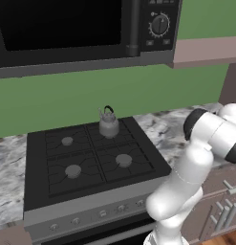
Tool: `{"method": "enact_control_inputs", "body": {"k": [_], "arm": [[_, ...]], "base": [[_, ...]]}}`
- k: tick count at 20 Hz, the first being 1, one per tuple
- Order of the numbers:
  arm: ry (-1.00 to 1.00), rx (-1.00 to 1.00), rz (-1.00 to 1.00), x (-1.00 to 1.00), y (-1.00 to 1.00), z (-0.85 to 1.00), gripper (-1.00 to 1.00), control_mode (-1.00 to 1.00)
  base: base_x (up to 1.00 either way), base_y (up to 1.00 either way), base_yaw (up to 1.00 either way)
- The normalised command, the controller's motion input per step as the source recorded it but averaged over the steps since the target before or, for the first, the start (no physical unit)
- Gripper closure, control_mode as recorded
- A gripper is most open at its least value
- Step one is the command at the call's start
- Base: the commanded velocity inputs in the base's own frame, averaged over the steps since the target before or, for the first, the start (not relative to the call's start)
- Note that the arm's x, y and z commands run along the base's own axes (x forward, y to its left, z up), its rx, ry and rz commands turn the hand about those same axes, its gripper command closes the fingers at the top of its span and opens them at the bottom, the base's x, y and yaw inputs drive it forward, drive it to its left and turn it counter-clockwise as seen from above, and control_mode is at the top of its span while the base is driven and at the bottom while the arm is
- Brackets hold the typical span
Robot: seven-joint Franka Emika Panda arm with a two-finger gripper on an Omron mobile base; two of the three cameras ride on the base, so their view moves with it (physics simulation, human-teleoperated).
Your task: Pick the kettle from the cabinet and place it on a stove burner. Then pick the pot from the counter and place it on another stove burner. Finally, turn both burners on.
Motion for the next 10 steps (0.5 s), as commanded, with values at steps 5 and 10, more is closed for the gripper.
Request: {"method": "enact_control_inputs", "body": {"k": [5,10], "arm": [[0.01,0.00,0.01,0.16,-0.13,-0.12,-1.00,-1.00],[0.00,0.00,0.00,0.12,-0.09,-0.07,-1.00,-1.00]], "base": [[0.00,0.00,0.00],[0.00,0.00,0.00]]}}
